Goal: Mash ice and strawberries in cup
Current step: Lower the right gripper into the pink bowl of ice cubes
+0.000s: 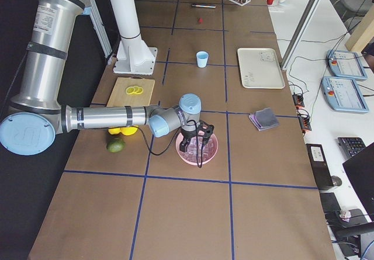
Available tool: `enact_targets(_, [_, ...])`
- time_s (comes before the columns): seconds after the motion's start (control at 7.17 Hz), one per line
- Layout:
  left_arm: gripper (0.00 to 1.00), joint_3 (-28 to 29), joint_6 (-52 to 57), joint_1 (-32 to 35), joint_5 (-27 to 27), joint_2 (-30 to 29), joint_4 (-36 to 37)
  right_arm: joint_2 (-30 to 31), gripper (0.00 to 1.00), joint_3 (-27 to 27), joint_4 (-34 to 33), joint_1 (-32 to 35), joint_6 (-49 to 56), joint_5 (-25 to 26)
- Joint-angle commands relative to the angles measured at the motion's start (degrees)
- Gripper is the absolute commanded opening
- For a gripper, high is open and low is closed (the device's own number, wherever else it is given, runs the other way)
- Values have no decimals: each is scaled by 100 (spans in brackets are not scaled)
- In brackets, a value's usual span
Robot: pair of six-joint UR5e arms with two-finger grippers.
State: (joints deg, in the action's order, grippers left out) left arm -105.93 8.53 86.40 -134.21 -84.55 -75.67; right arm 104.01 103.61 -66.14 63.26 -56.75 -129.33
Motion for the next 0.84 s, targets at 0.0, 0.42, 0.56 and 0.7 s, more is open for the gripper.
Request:
enact_targets(0.0, [100,-6,0,0,0,0,0,-196,87,-166,-4,-68,-20,4])
enact_targets(0.42, [100,-6,0,0,0,0,0,-276,74,-166,-4,-68,-99,-5])
enact_targets(0.56, [100,-24,0,0,0,0,0,-284,60,-166,-4,-68,-186,4])
enact_targets(0.7, [100,-24,-9,0,0,0,0,-284,57,-166,5,-77,-213,-5])
